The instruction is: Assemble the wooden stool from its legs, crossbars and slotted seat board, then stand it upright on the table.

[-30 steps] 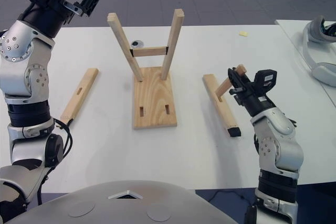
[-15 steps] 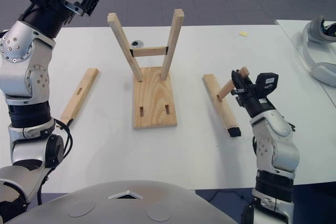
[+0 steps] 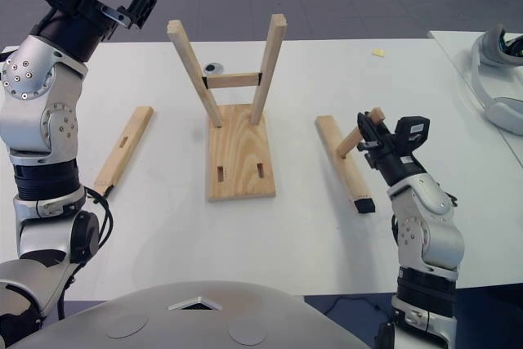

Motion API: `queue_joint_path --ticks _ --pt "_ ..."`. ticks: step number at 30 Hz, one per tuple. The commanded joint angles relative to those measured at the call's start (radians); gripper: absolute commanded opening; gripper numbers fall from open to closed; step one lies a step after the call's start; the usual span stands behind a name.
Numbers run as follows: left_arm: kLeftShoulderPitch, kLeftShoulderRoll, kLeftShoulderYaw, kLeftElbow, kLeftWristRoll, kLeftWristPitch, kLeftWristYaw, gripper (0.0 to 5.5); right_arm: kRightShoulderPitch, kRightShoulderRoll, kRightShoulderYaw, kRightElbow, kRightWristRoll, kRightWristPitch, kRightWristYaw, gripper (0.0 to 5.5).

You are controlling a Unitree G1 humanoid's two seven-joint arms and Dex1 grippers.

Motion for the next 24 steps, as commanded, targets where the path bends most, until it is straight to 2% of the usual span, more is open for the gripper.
queue_joint_path --ticks 1,17,24 --pt "0.018 0.009 -0.003 -0.017 -0.002 0.01 0.005 5.4 0.022 -0.005 -0.001 -0.014 -0.002 -0.007 0.011 0.42" --pt "0.034 -0.003 -0.013 -0.028 -0.001 0.01 0.012 5.4 -0.029 -0.048 0.002 0.067 -0.013 -0.027 0.052 0.42" --pt "0.034 -0.001 -0.013 -0.028 -0.001 0.009 0.018 5.4 0.007 -0.02 0.031 0.047 -0.04 -0.039 0.026 0.42"
